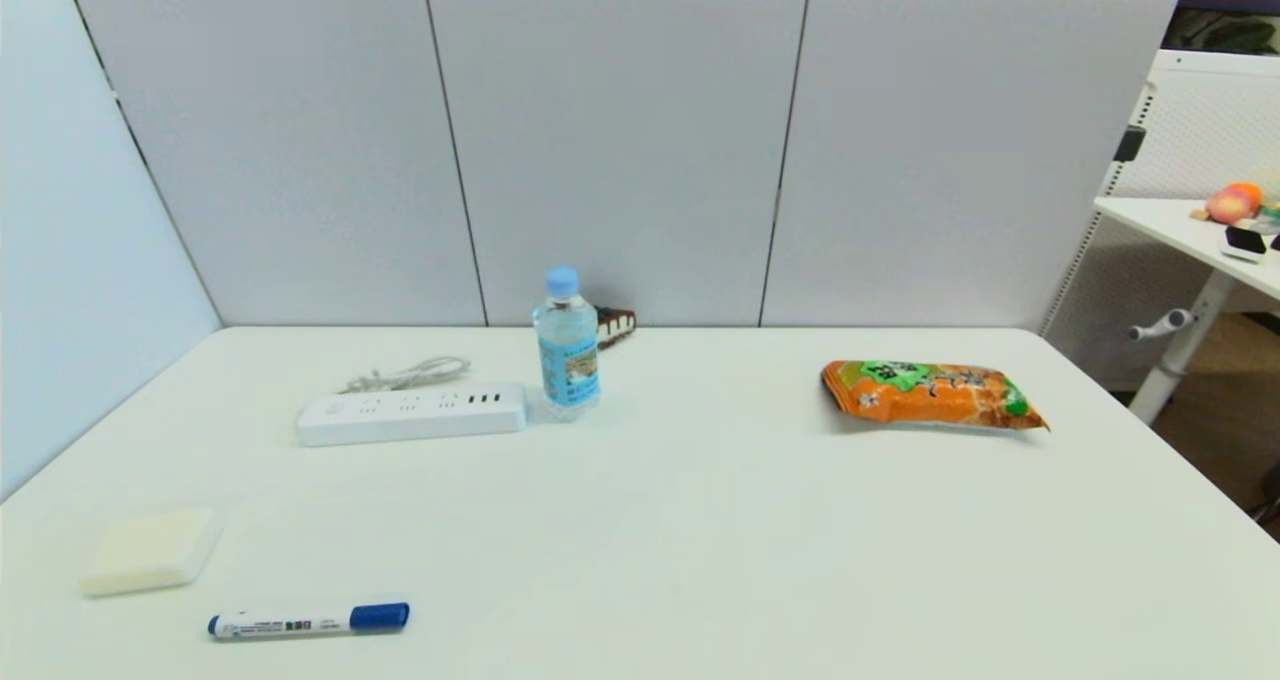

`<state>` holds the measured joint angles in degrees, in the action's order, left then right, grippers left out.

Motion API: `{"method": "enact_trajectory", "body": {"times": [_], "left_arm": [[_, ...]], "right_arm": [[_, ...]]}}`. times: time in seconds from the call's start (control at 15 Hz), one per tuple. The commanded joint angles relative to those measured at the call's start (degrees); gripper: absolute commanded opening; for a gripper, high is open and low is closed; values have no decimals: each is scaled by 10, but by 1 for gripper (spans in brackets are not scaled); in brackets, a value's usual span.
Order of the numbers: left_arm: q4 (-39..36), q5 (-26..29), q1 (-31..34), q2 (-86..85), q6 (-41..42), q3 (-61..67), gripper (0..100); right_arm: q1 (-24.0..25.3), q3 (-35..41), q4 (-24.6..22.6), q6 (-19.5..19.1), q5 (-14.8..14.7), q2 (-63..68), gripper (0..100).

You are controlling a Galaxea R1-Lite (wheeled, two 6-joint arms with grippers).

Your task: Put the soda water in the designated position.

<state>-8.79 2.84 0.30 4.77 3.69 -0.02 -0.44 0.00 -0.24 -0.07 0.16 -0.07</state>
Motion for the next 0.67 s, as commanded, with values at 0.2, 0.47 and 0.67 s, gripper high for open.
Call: {"method": "enact_trajectory", "body": {"times": [0.2, 0.47, 0.67], "left_arm": [[90, -33, 1, -48, -32, 0, 100], [89, -34, 1, -48, -38, 0, 100], [89, -34, 1, -48, -38, 0, 100]], "right_arm": [[0, 0, 0, 0, 0, 0, 100], [0, 0, 0, 0, 0, 0, 100], [0, 0, 0, 0, 0, 0, 100]]}}
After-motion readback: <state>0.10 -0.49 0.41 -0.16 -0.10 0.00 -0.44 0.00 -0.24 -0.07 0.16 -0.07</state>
